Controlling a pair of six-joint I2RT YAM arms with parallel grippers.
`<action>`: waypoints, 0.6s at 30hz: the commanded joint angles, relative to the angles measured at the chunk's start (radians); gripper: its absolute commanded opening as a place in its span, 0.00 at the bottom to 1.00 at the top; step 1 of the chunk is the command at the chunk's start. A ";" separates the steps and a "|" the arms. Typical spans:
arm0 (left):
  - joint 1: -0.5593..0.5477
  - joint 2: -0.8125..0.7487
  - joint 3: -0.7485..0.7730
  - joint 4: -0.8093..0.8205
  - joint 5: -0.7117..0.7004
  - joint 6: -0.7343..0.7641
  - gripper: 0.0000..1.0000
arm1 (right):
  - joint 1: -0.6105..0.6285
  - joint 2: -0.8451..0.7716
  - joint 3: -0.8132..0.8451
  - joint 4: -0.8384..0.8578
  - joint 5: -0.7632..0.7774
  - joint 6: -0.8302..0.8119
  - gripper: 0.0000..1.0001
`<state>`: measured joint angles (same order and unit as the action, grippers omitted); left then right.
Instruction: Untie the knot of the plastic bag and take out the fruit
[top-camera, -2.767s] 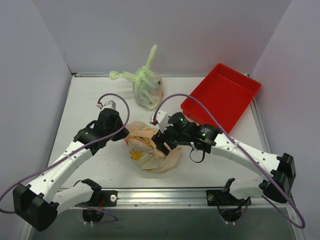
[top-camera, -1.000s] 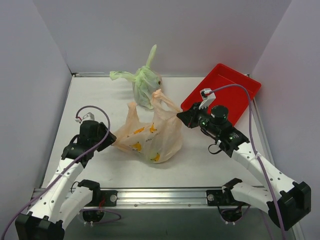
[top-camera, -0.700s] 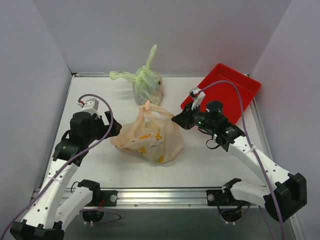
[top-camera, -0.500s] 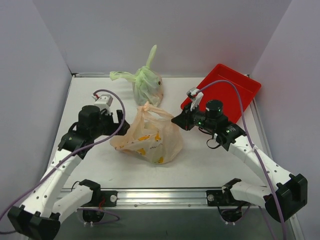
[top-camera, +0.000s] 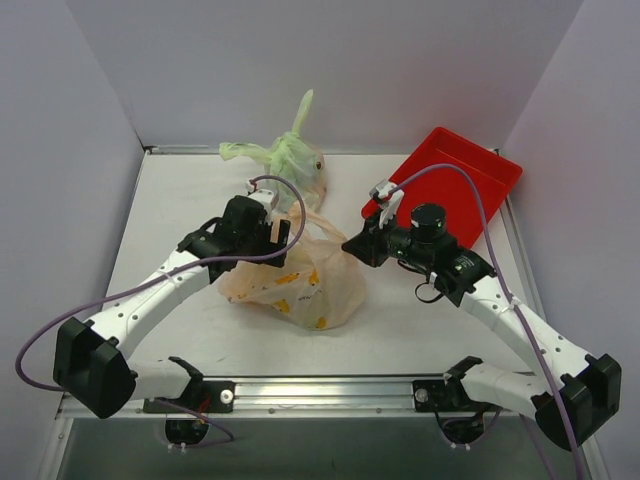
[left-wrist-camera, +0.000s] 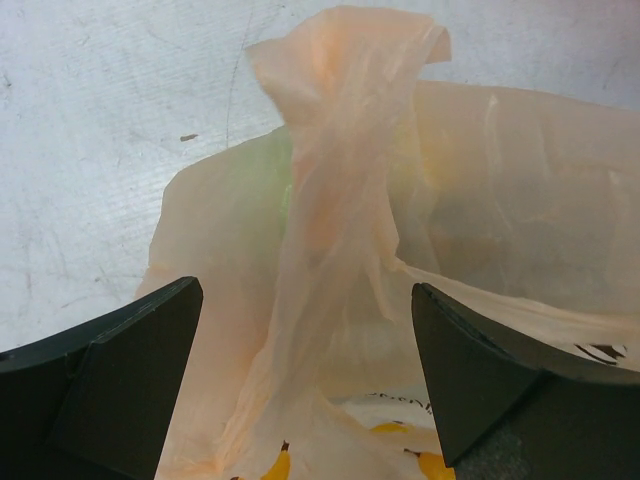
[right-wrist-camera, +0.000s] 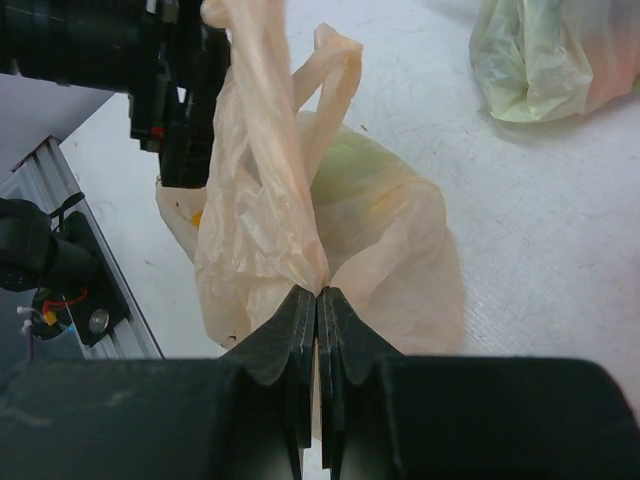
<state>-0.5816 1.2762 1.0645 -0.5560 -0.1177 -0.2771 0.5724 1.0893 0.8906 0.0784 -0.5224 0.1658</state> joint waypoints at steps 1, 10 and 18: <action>-0.001 0.028 0.037 0.053 -0.033 -0.017 0.97 | 0.010 -0.048 0.001 0.018 0.016 -0.012 0.00; 0.003 0.069 -0.006 0.051 -0.023 -0.074 0.64 | 0.006 -0.080 -0.061 0.035 0.099 0.003 0.00; 0.242 -0.050 0.034 0.024 -0.056 -0.106 0.00 | -0.048 -0.129 -0.127 0.072 0.317 0.063 0.00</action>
<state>-0.4522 1.3060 1.0538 -0.5491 -0.1375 -0.3511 0.5480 0.9882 0.7715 0.0864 -0.3313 0.1902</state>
